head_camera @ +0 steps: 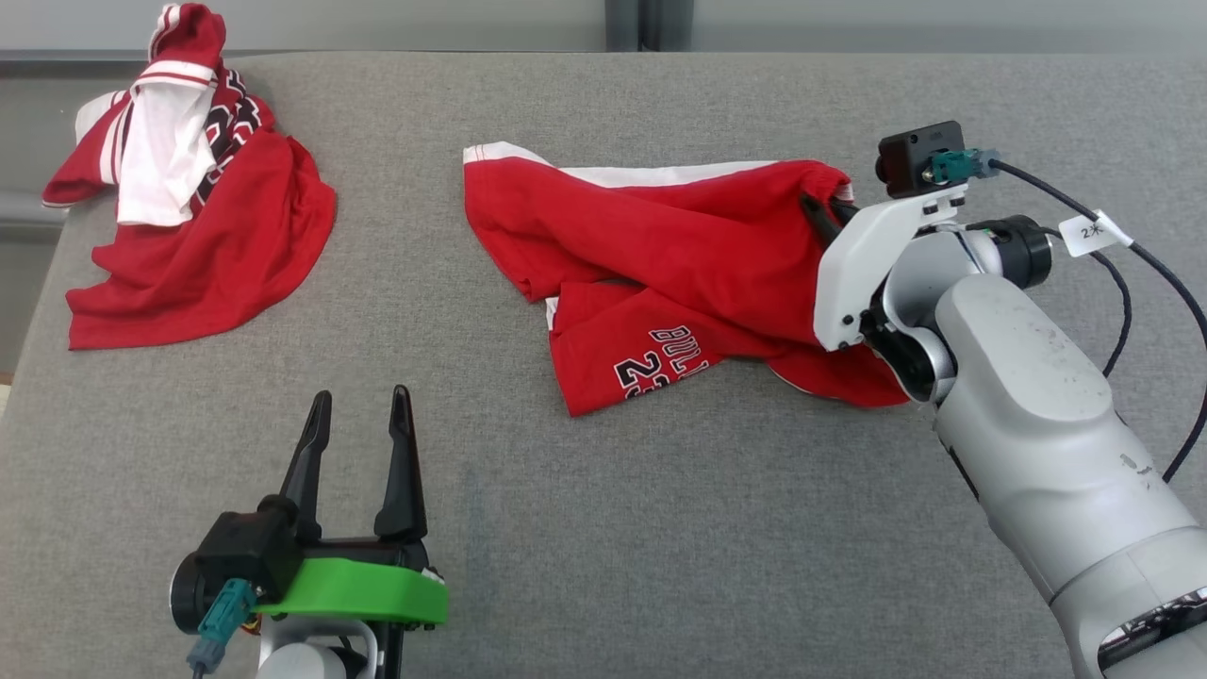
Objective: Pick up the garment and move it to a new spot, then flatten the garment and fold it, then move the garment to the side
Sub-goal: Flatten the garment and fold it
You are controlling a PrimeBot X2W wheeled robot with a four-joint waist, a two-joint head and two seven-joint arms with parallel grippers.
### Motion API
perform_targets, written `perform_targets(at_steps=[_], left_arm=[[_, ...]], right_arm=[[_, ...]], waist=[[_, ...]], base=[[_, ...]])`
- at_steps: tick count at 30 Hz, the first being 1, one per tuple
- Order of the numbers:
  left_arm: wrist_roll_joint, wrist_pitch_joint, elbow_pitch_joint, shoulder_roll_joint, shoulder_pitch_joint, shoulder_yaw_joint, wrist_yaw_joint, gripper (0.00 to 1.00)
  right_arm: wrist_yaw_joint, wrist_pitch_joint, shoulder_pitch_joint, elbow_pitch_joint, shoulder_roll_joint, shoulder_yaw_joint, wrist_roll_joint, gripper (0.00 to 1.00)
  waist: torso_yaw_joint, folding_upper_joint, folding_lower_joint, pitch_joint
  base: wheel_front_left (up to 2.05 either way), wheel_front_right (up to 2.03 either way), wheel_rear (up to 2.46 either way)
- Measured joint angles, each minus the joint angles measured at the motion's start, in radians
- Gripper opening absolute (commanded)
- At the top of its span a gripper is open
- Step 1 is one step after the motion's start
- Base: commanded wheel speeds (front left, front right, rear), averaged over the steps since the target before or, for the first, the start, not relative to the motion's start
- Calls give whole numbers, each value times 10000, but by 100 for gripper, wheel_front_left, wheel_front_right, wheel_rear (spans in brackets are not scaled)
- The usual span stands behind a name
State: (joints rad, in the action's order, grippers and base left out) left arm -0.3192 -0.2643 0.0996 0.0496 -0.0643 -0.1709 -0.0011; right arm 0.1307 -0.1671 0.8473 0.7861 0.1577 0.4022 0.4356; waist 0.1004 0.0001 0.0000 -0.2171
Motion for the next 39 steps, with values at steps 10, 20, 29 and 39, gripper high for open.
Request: perform_targets(at_steps=[10,20,29,39], left_arm=[[159,-4,46,-2,256,111,-6,100],[295,-6,71,-4,535,190,-92,100],[311,-6,169,-6,549,94,-163,100],[313,-6,207,-6,554,82,-180,100]], right_arm=[[2,1133,-2581,-3833,1287,1902,1471,0],[0,894,-6186,-6667,2184,1310,1582,0],[0,1154,-7331,-5825,1732,92,424,0],[0,1937,-7370,-4821,1116,-226,77,40]], waist=[[-612,0,0,411],[-1426,0,0,815],[-1845,0,0,1113],[-1649,0,0,1137]], base=[[0,0,0],[0,0,0],[0,0,0],[0,0,0]])
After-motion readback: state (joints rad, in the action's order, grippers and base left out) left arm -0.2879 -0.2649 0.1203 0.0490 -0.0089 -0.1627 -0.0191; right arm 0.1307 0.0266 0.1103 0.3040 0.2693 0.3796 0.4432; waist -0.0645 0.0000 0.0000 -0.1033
